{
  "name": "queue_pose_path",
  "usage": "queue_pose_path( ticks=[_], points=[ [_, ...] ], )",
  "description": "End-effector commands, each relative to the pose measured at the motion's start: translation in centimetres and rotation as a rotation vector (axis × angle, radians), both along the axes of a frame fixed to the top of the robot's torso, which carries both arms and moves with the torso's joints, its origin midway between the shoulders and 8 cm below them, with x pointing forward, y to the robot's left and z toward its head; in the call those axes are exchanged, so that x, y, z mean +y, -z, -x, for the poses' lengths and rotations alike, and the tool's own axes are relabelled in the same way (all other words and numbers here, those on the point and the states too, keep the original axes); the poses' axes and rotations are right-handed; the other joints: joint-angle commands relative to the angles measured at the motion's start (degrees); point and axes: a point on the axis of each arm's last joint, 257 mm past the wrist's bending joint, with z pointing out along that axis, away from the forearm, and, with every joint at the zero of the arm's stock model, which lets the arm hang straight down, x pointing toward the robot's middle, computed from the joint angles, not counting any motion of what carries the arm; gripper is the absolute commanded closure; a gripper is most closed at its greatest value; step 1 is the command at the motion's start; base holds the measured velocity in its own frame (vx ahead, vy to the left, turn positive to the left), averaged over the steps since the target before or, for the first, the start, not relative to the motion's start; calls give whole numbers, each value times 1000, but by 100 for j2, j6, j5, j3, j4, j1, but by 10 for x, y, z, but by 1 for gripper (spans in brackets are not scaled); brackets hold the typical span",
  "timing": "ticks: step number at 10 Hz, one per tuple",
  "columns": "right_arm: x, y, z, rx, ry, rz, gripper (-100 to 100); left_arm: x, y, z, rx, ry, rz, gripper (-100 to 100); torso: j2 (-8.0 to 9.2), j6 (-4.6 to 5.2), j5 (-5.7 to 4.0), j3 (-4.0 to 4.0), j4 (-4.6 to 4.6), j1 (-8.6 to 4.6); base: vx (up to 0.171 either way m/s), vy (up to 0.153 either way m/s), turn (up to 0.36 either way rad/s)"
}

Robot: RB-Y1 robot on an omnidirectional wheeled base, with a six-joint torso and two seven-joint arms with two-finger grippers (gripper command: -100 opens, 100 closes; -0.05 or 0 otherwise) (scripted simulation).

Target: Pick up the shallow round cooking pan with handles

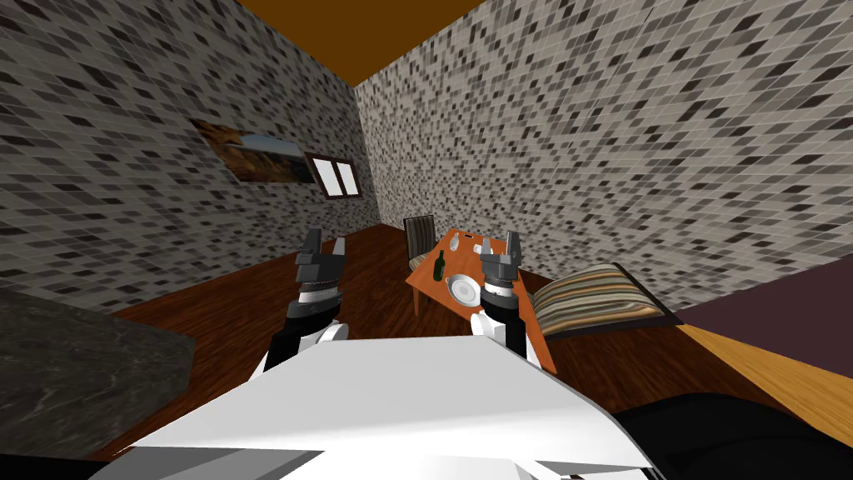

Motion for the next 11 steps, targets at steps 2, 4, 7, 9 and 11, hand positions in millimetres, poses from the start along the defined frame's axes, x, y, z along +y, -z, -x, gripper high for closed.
queue_pose_path(
  ticks=[2, 4, 7, 9, 11],
  points=[
    [1, 10, -12, 41, -47, 16, -100, 0, 0, 0, 0, 0, 0, 0, -1, 1, 0, -1, 0, 3, 4, 24, -64],
    [-4, 23, -28, 93, -93, -2, -100, 0, 0, 0, 0, 0, 0, 0, -1, 0, 3, -1, 0, 17, 2, 55, -83],
    [-16, 39, -49, 157, -141, -56, -100, 0, 0, 0, 0, 0, 0, 0, -3, 1, 6, -2, -1, 28, 3, 70, -106],
    [-33, 58, -72, 227, -185, -139, -100, 0, 0, 0, 0, 0, 0, 0, -2, 0, 5, -2, -1, 22, 4, 68, -133],
    [-43, 70, -85, 269, -215, -202, -100, 0, 0, 0, 0, 0, 0, 0, -4, -1, 6, -3, -1, 24, 2, 66, -90]
  ],
)
